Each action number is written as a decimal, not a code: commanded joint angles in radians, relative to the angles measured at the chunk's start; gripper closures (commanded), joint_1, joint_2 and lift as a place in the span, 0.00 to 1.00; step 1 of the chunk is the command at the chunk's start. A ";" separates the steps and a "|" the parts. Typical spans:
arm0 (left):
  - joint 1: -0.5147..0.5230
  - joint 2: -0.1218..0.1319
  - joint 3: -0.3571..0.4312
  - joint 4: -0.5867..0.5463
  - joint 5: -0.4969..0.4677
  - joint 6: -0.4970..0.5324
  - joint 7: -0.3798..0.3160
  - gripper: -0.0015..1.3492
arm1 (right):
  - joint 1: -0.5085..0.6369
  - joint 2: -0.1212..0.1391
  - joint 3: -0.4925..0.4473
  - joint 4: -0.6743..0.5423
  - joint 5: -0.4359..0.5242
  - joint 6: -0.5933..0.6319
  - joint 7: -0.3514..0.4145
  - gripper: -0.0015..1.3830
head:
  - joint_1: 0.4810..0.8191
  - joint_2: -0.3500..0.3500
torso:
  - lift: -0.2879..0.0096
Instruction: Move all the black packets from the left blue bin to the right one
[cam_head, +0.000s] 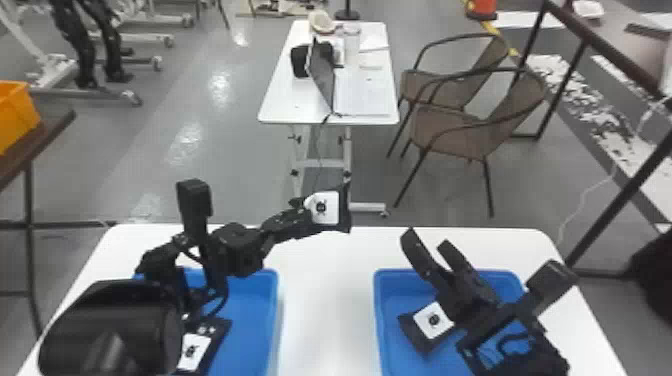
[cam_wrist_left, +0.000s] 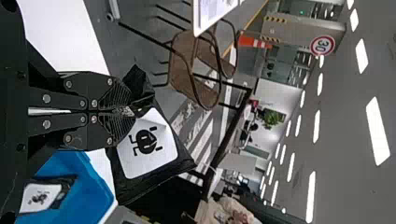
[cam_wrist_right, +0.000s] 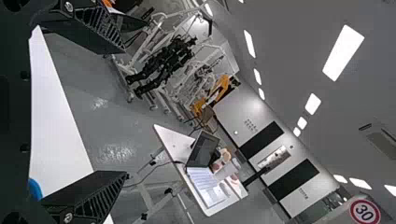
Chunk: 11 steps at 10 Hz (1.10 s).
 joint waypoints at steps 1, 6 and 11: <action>-0.065 0.002 -0.079 0.069 0.065 -0.019 0.000 0.83 | -0.044 0.000 0.021 0.021 0.002 -0.009 0.020 0.06 | 0.63 0.46 | 0.97; -0.137 -0.015 -0.201 0.158 0.115 -0.028 0.000 0.83 | -0.124 0.002 0.070 0.058 0.013 -0.044 0.029 0.07 | 0.63 0.37 | 0.97; -0.137 -0.020 -0.214 0.166 0.148 -0.028 0.000 0.83 | -0.134 0.009 0.073 0.072 0.013 -0.036 0.006 0.67 | 0.63 0.34 | 0.97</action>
